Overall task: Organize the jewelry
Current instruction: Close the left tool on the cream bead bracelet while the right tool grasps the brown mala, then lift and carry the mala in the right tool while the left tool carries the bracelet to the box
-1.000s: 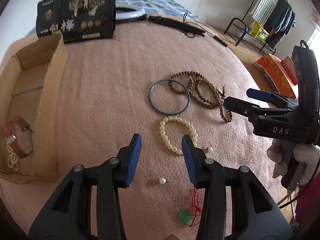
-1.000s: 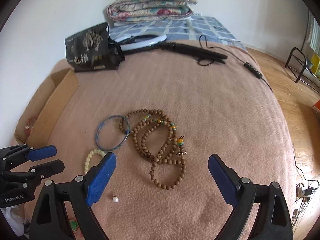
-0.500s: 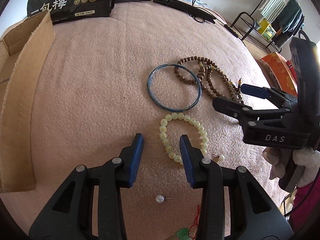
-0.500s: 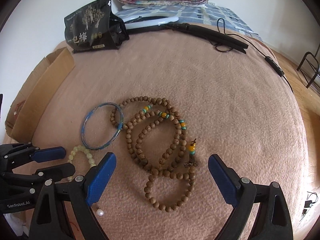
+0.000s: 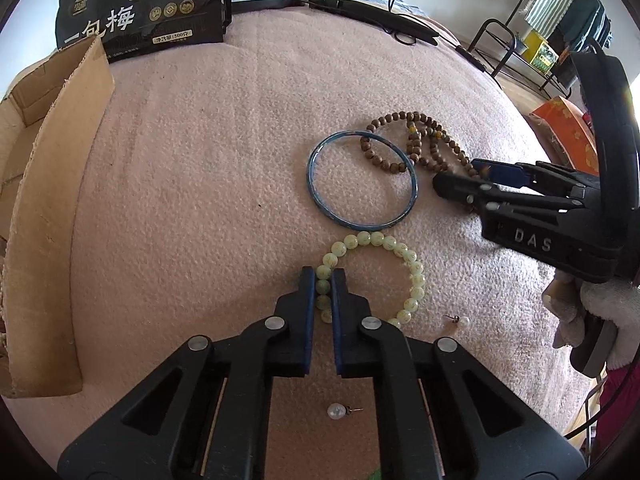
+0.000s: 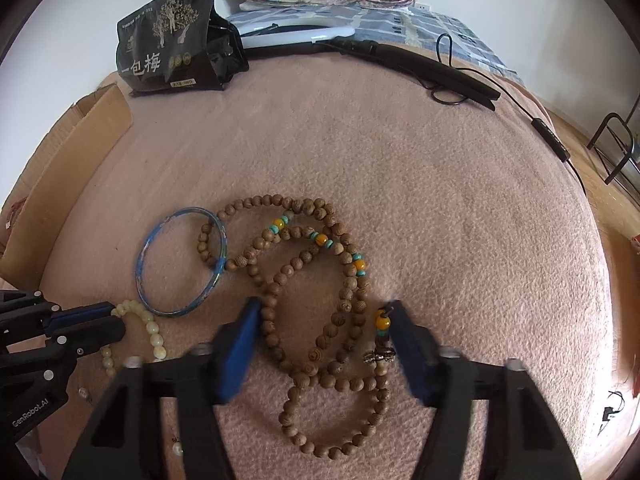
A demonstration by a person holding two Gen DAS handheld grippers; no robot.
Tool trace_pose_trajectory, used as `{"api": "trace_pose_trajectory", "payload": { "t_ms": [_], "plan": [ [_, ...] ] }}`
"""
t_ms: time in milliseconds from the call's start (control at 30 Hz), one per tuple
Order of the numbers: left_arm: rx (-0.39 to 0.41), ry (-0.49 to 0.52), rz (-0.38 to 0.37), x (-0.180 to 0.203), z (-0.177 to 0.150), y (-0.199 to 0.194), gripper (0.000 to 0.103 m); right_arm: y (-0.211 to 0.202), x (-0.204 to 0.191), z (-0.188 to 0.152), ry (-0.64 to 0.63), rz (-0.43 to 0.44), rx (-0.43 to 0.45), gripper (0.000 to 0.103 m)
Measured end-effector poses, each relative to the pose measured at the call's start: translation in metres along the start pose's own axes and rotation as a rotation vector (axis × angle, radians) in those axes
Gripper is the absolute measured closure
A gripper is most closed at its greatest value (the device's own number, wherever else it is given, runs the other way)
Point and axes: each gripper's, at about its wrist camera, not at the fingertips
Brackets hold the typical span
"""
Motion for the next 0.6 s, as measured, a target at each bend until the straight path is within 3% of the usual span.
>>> {"api": "trace_pose_trajectory", "payload": {
  "t_ms": [67, 133, 333, 600],
  "plan": [
    [0.003, -0.001, -0.003, 0.0, 0.001, -0.001, 0.098, -0.001, 0.005, 0.0, 0.018, 0.012, 0.001, 0.075],
    [0.01, -0.002, -0.007, 0.0, 0.001, -0.003, 0.098, -0.001, 0.01, 0.0, 0.037, 0.01, -0.001, 0.087],
    [0.049, 0.006, -0.015, 0.002, 0.003, -0.018, 0.098, -0.009, 0.015, -0.002, 0.058, -0.008, 0.012, 0.092],
    [0.116, 0.028, -0.046, 0.009, 0.008, -0.05, 0.098, -0.046, 0.028, -0.002, 0.107, -0.042, 0.098, 0.092]
  ]
}}
Point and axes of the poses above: each gripper's, at about its wrist camera, not at the fingertips, and y roughly the way its jaws point, x to its right, z to its top, and after that the axes turned 10 degrees about -z, right-handed
